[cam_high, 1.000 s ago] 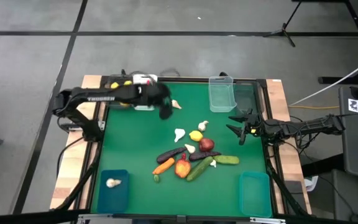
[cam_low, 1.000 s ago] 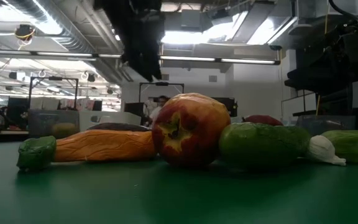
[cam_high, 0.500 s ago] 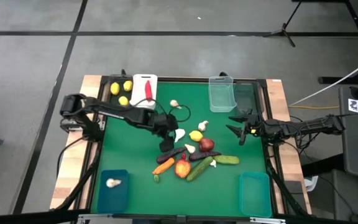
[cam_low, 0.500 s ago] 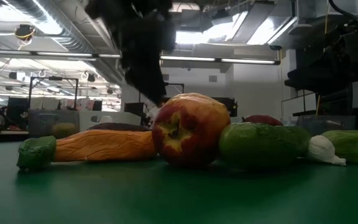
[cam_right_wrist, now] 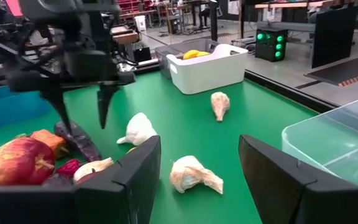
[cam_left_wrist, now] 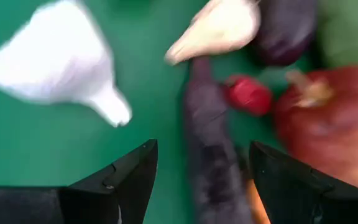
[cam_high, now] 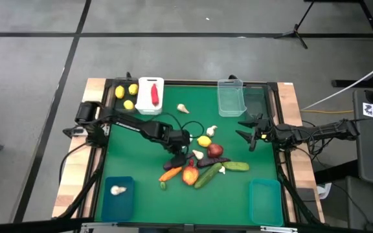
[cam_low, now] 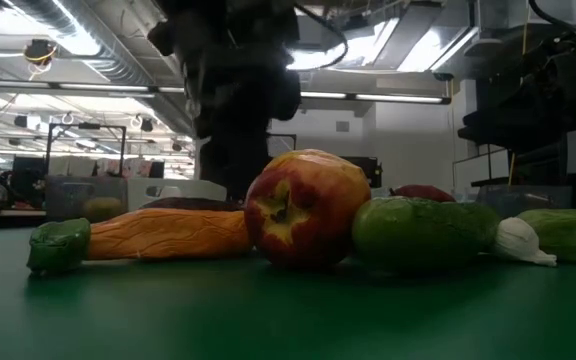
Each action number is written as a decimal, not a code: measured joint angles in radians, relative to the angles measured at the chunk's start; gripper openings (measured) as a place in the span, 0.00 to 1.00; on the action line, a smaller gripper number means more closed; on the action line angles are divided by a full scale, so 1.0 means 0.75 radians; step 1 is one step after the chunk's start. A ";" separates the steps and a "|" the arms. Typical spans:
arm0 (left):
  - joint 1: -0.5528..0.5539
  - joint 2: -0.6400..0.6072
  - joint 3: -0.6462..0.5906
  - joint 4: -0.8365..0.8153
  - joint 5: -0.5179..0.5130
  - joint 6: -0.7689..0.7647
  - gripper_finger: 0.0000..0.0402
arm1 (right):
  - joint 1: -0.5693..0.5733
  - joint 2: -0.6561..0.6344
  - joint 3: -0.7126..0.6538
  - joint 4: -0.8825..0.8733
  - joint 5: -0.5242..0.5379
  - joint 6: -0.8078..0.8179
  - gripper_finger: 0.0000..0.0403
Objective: Sort produce into baskets
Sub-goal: Put the eggplant into the right black bin
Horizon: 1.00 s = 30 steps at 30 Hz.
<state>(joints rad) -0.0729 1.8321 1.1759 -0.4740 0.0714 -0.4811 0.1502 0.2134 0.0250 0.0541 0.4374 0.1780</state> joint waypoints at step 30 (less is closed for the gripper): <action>0.115 0.027 0.101 -0.152 0.027 0.195 0.26 | 0.000 0.000 -0.003 0.023 -0.036 -0.001 0.54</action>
<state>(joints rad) 0.0134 1.8522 1.2514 -0.5882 0.0913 -0.3350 0.1503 0.2134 0.0228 0.0715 0.4103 0.1776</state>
